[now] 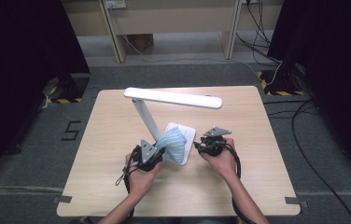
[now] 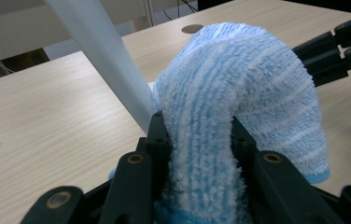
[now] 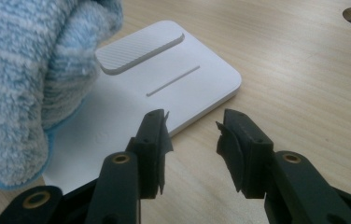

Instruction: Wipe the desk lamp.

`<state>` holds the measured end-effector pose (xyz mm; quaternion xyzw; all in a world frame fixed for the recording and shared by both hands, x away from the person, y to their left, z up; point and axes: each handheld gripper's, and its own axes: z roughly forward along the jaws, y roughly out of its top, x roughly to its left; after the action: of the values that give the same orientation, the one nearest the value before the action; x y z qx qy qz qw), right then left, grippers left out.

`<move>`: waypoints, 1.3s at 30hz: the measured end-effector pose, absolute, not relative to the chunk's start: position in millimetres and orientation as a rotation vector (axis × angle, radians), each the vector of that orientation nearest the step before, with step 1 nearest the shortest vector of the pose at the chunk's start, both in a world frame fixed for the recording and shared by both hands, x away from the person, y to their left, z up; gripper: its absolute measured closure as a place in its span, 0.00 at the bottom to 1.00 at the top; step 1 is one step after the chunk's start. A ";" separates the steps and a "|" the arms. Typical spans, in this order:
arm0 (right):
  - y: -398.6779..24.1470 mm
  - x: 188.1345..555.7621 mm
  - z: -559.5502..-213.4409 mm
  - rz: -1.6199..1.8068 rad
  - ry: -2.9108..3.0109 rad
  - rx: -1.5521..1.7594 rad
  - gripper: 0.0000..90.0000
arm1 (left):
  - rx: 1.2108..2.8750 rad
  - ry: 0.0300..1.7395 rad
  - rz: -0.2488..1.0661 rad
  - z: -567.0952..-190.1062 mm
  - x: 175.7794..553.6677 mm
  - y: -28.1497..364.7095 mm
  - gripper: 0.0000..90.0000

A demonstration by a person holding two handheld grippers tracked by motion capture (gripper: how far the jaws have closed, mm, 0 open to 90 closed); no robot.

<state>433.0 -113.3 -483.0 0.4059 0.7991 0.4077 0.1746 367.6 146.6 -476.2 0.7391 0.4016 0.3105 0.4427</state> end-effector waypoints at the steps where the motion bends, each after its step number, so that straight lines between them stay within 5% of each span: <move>1: -113.5 433.1 -483.4 1.154 2.265 1.149 0.67 | 1.836 0.997 0.765 -476.8 367.3 146.2 0.76; 18: -100.2 433.6 -489.2 1.167 2.289 1.136 0.67 | 1.789 0.996 0.735 -442.5 331.8 180.9 0.76; 33: -62.8 444.2 -498.3 1.127 2.394 1.013 0.83 | 1.696 1.113 0.793 -426.5 314.5 232.3 0.76; 39: -57.1 443.8 -500.8 1.110 2.419 0.996 0.97 | 1.679 1.178 0.834 -426.2 329.0 255.4 0.76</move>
<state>443.8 -57.1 -500.8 0.3466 0.8417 0.3862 0.1493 329.0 255.4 -426.2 0.6784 0.4756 0.3369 0.4472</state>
